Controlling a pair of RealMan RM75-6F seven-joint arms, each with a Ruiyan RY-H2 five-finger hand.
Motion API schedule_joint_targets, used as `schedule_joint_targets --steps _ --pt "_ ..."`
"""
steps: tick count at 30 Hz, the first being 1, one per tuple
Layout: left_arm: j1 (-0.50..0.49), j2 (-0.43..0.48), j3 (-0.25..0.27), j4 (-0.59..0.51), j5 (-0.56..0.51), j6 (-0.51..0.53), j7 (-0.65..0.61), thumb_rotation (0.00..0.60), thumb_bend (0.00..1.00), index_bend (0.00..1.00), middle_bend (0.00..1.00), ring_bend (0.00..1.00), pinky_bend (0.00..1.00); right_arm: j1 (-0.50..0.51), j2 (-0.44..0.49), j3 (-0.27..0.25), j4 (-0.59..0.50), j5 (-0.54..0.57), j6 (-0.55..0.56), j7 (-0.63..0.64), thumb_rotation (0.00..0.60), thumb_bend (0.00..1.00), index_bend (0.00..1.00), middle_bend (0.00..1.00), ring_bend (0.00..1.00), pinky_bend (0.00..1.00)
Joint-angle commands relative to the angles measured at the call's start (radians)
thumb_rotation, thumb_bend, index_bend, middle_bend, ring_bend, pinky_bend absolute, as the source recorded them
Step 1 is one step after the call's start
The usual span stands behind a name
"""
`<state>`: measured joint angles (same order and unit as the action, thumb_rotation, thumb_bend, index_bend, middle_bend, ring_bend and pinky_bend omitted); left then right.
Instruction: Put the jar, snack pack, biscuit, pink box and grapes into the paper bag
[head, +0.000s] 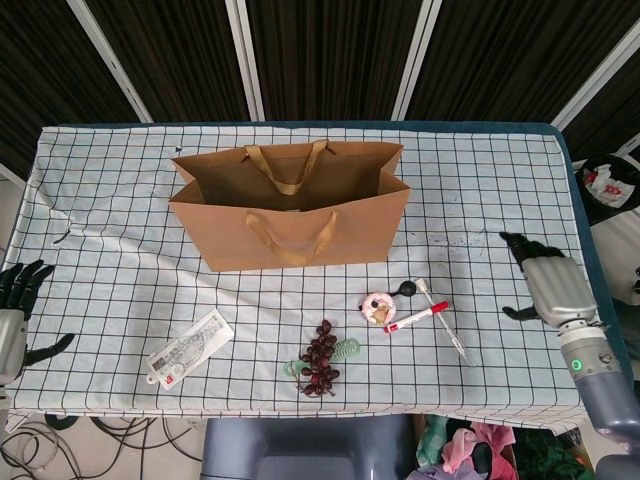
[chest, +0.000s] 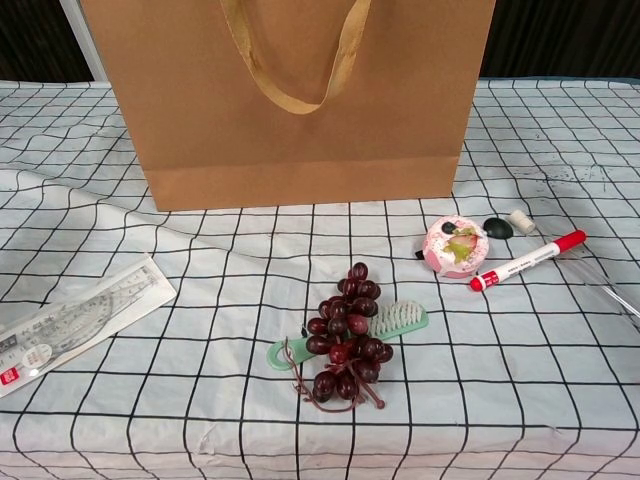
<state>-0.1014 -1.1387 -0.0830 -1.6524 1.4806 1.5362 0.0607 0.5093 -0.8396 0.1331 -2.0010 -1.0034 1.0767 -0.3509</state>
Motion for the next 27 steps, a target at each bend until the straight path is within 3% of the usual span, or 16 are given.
schedule_joint_targets --steps 1,17,27 --pt "-0.003 -0.002 -0.007 0.004 -0.010 -0.005 0.000 0.600 0.07 0.13 0.07 0.00 0.07 0.004 -0.066 -0.027 -0.013 -0.045 -0.028 -0.023 0.600 0.08 0.07 0.10 0.16 0.21" --pt "-0.007 -0.011 -0.013 0.018 -0.019 -0.010 0.000 0.600 0.07 0.13 0.07 0.00 0.07 0.091 -0.442 -0.014 0.178 -0.042 -0.081 -0.029 0.600 0.08 0.10 0.16 0.17 0.21" --pt "-0.002 -0.010 -0.019 0.015 -0.029 -0.002 0.000 0.600 0.07 0.13 0.07 0.00 0.07 0.122 -0.592 0.007 0.288 -0.003 -0.072 -0.033 0.600 0.08 0.15 0.18 0.22 0.22"
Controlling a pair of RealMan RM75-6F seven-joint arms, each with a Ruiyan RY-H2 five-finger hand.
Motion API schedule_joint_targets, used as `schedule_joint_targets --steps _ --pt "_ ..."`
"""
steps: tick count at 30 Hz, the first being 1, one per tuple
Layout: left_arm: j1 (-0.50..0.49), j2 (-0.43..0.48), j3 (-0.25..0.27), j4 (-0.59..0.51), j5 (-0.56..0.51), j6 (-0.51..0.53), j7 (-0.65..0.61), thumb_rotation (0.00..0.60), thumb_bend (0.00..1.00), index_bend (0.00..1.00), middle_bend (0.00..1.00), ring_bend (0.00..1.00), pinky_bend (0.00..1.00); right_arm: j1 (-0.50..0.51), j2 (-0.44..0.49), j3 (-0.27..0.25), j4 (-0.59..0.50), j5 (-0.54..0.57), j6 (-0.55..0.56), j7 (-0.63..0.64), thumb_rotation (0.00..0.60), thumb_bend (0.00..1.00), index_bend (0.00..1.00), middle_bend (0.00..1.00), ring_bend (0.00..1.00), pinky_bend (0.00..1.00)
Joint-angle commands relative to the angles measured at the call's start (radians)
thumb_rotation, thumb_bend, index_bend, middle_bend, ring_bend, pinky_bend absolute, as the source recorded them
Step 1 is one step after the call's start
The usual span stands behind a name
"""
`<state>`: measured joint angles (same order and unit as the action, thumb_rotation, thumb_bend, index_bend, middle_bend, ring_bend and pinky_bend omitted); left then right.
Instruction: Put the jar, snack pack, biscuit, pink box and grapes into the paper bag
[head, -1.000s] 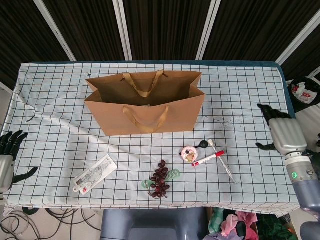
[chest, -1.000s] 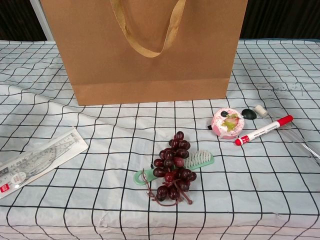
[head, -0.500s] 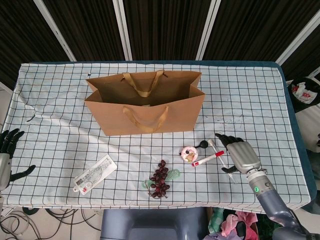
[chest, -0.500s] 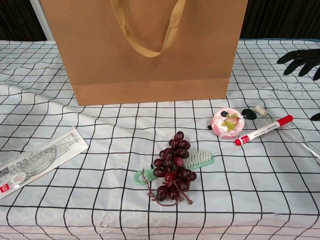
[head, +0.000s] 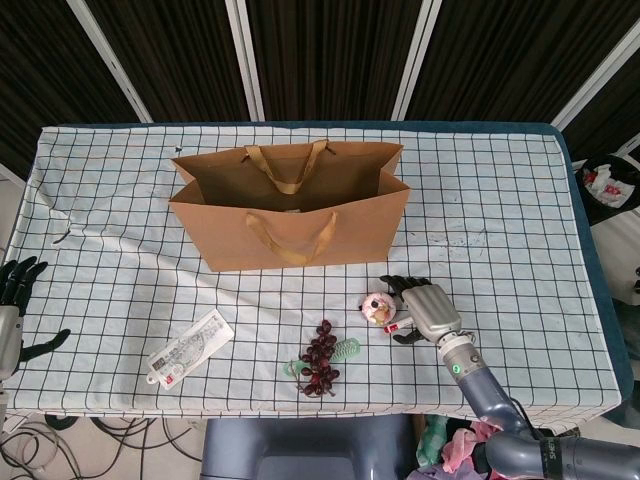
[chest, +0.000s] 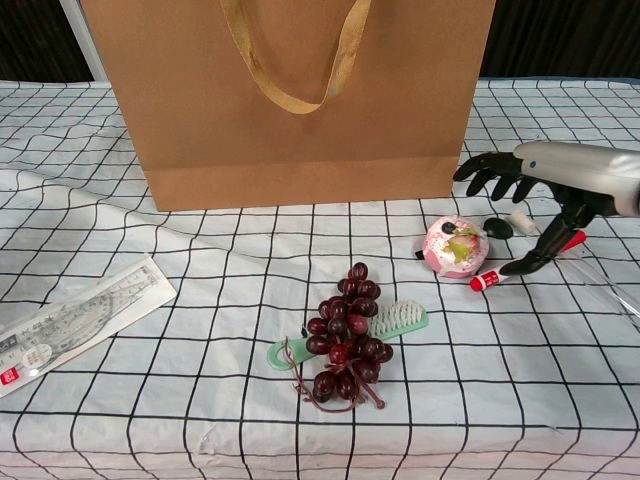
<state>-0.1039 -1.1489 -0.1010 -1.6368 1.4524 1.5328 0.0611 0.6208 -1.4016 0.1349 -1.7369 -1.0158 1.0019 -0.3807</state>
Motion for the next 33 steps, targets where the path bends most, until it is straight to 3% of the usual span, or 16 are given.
schedule_joint_targets --steps 1,15,33 --pt "0.001 0.001 0.000 -0.001 0.000 0.001 0.000 0.600 0.07 0.13 0.07 0.00 0.07 0.012 -0.039 0.005 0.031 0.010 0.005 -0.006 0.600 0.08 0.16 0.19 0.23 0.22" --pt "0.001 0.007 -0.001 -0.007 -0.010 -0.008 -0.001 0.600 0.07 0.13 0.07 0.00 0.07 0.016 -0.164 0.011 0.171 -0.012 0.024 0.039 0.600 0.11 0.21 0.24 0.29 0.24" --pt "0.001 0.005 0.000 -0.006 -0.010 -0.010 0.001 0.600 0.07 0.13 0.07 0.00 0.07 0.021 -0.236 0.024 0.265 -0.033 0.016 0.077 0.600 0.16 0.25 0.32 0.38 0.26"
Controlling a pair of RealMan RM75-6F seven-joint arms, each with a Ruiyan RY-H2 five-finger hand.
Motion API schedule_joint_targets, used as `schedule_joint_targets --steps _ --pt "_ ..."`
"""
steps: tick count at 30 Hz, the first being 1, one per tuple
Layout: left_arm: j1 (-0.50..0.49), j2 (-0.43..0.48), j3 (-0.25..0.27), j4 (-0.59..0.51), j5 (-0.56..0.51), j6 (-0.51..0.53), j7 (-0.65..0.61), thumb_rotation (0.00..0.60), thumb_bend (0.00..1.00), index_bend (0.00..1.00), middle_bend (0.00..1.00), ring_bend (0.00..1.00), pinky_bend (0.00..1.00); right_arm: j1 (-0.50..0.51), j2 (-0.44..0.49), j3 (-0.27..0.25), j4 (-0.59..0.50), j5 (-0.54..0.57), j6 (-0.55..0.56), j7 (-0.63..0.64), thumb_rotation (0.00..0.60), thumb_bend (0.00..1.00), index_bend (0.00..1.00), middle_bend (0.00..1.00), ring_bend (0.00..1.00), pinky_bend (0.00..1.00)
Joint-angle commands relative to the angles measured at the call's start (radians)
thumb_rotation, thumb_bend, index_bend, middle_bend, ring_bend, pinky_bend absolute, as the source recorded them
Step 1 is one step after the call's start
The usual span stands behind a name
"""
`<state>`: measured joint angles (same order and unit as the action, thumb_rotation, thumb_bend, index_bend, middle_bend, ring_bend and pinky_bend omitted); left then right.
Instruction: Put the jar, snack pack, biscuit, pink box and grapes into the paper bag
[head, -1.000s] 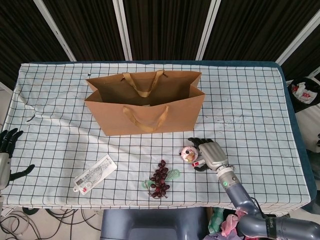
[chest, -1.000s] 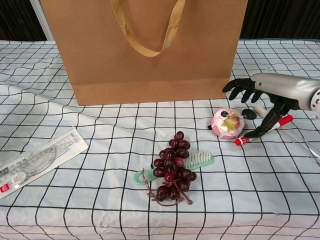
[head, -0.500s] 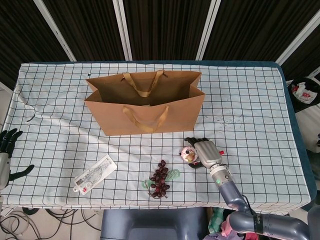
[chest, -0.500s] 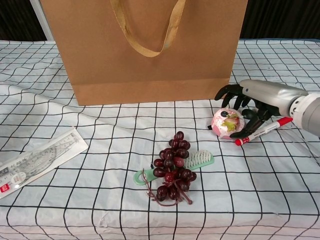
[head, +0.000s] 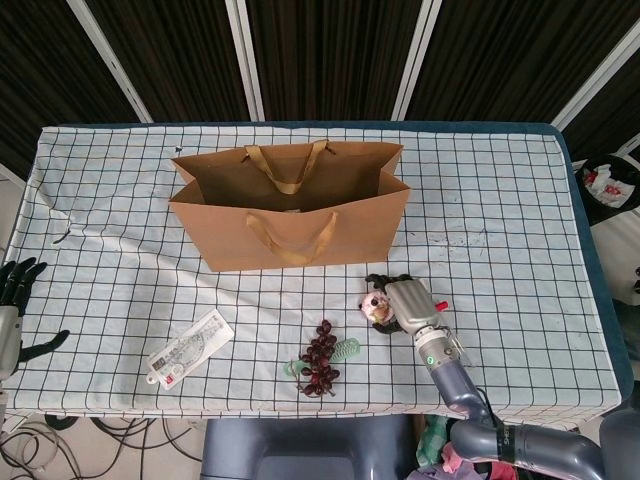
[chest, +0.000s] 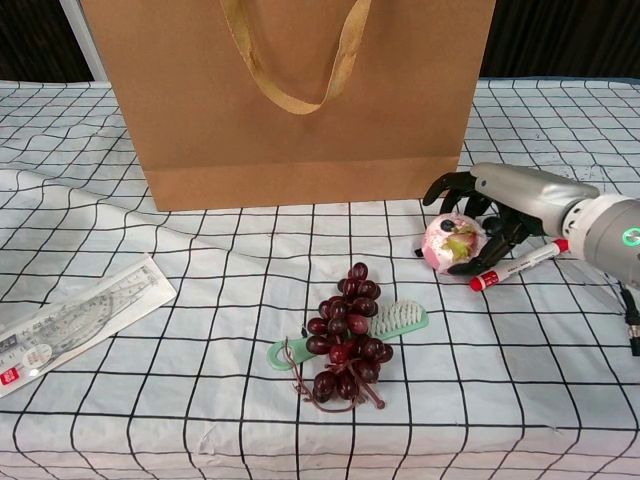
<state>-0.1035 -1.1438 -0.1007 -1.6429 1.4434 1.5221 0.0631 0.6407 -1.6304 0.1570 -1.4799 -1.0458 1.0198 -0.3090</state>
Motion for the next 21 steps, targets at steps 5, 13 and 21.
schedule_joint_targets --steps 5,13,21 --pt "0.001 0.001 -0.001 0.001 0.000 0.002 -0.002 0.600 0.07 0.13 0.07 0.00 0.07 -0.003 -0.027 0.010 0.032 -0.026 0.016 0.027 0.600 0.23 0.29 0.36 0.42 0.28" --pt "0.001 0.000 0.000 0.000 -0.002 0.000 0.003 0.600 0.07 0.13 0.07 0.00 0.07 -0.020 -0.016 0.046 0.013 -0.086 0.083 0.091 0.600 0.25 0.32 0.38 0.44 0.29" --pt "0.001 0.000 0.000 0.000 -0.006 -0.003 0.009 0.600 0.07 0.13 0.07 0.00 0.07 -0.099 0.102 0.110 -0.148 -0.147 0.249 0.160 0.600 0.25 0.33 0.38 0.44 0.29"
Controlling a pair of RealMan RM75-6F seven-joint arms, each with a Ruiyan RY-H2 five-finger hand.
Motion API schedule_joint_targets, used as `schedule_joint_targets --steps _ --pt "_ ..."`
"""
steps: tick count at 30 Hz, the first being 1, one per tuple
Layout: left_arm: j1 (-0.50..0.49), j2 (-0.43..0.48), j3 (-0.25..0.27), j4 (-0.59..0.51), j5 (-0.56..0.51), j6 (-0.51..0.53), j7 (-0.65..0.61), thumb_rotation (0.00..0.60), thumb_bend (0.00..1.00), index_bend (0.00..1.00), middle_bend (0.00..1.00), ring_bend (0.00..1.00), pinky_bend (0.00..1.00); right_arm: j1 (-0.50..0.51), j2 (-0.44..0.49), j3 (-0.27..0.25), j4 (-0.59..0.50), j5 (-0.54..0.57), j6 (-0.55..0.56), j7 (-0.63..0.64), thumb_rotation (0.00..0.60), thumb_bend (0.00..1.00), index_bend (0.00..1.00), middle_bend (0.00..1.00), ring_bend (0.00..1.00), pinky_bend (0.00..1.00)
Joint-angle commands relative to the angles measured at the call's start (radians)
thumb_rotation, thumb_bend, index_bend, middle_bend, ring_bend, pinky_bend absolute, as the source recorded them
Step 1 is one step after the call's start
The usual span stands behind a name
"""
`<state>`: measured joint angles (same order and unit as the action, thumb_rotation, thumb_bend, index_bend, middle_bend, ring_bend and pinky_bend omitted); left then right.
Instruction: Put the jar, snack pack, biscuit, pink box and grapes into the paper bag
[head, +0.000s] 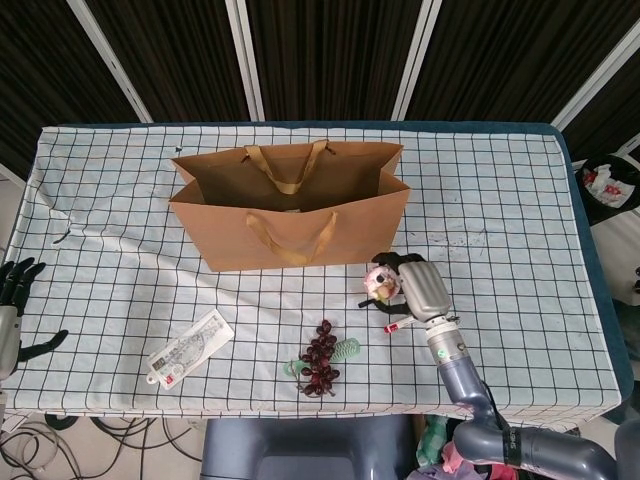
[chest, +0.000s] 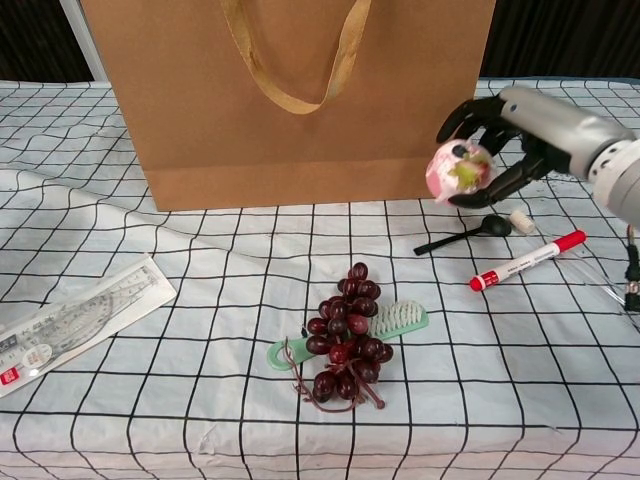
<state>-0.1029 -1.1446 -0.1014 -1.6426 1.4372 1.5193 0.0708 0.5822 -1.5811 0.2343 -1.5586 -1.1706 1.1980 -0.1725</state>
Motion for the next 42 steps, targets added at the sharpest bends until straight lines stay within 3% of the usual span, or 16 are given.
schedule_joint_targets --steps 1,9,15,26,34,42 --pt "0.000 0.000 0.000 -0.001 0.000 0.001 0.002 0.600 0.07 0.13 0.07 0.00 0.07 -0.053 0.069 0.043 -0.094 -0.027 0.098 0.025 0.600 0.25 0.33 0.38 0.44 0.29" --pt "0.004 -0.002 0.000 -0.005 0.002 0.008 0.010 0.600 0.07 0.13 0.07 0.00 0.07 -0.134 0.206 0.161 -0.254 -0.048 0.293 0.019 0.600 0.25 0.35 0.38 0.44 0.29" --pt "0.004 -0.002 0.003 -0.006 0.005 0.007 0.015 0.600 0.07 0.13 0.07 0.00 0.07 -0.138 0.276 0.269 -0.312 -0.005 0.338 0.012 0.600 0.25 0.36 0.38 0.44 0.29" --pt "0.006 0.000 0.004 -0.008 0.004 0.008 0.014 0.600 0.07 0.13 0.07 0.00 0.07 0.059 0.269 0.373 -0.259 0.088 0.181 -0.103 0.600 0.25 0.36 0.38 0.44 0.29" --pt "0.004 0.004 0.003 -0.007 0.001 0.000 0.007 0.600 0.07 0.13 0.07 0.00 0.07 0.231 0.188 0.400 -0.163 0.170 0.082 -0.177 0.600 0.25 0.36 0.38 0.44 0.29" --pt "0.006 0.009 -0.001 -0.005 -0.003 0.002 -0.006 0.600 0.07 0.13 0.07 0.00 0.07 0.351 0.124 0.393 -0.081 0.236 0.008 -0.219 0.600 0.25 0.36 0.37 0.44 0.29"
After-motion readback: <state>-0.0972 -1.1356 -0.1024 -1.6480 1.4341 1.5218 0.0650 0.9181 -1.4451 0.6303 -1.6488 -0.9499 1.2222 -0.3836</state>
